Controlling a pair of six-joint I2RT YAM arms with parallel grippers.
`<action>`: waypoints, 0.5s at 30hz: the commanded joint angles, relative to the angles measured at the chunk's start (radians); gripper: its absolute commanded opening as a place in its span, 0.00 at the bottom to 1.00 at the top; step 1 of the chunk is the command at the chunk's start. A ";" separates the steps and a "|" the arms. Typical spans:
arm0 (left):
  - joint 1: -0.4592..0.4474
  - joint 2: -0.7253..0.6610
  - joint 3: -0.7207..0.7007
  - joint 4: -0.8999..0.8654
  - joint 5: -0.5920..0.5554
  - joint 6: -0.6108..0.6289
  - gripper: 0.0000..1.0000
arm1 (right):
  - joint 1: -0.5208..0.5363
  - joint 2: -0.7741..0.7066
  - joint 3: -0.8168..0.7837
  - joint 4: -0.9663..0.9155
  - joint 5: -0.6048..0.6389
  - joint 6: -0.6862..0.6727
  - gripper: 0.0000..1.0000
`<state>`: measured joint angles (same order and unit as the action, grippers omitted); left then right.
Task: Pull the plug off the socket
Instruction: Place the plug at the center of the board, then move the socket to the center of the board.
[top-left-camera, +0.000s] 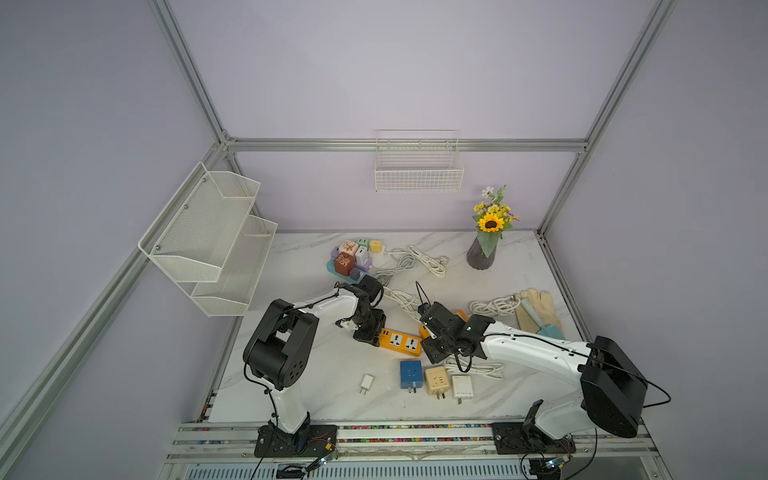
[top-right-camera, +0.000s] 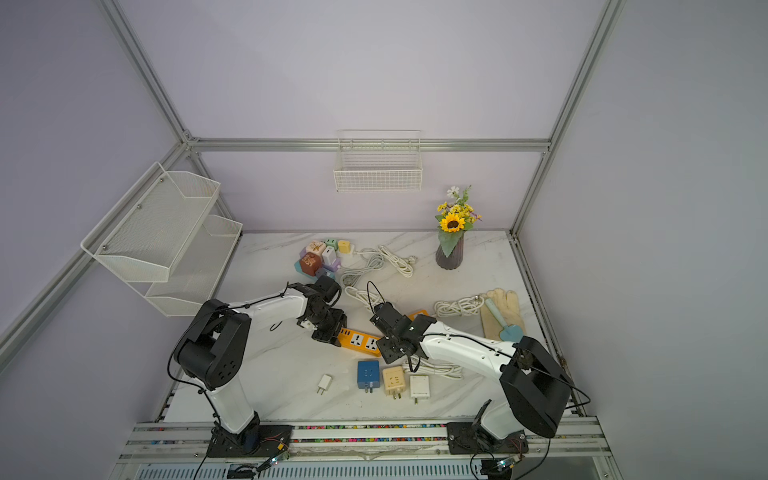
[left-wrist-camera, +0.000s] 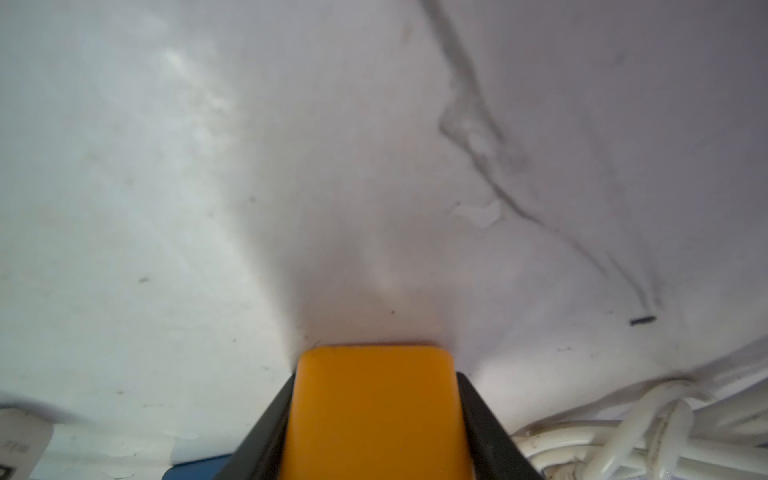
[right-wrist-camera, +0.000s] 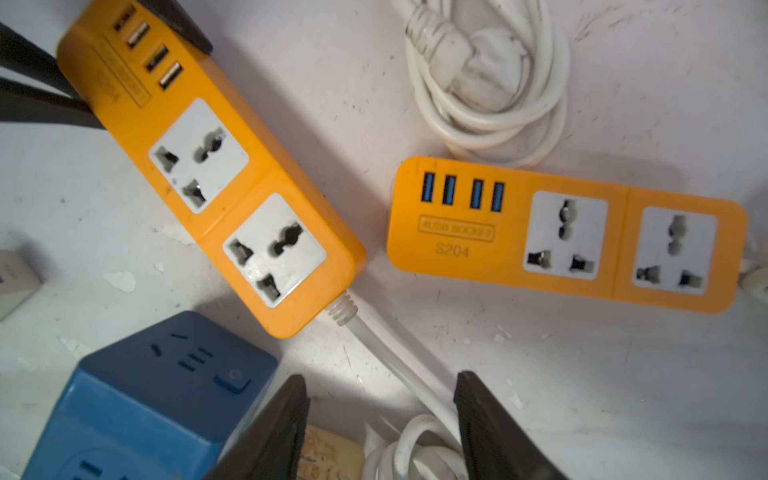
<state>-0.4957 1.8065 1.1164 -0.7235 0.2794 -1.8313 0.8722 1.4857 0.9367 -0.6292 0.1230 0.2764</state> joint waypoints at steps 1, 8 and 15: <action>-0.032 0.029 -0.005 -0.036 -0.002 -0.045 0.09 | 0.003 0.009 -0.003 -0.067 -0.008 0.010 0.60; -0.078 0.063 0.036 -0.020 0.026 -0.086 0.24 | -0.004 0.044 0.023 -0.111 0.029 0.067 0.60; -0.123 0.113 0.088 0.012 0.055 -0.121 0.31 | -0.012 0.065 0.029 -0.110 0.083 0.126 0.61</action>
<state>-0.5903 1.8709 1.1950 -0.7414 0.2977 -1.9285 0.8692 1.5440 0.9421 -0.7311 0.1577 0.3595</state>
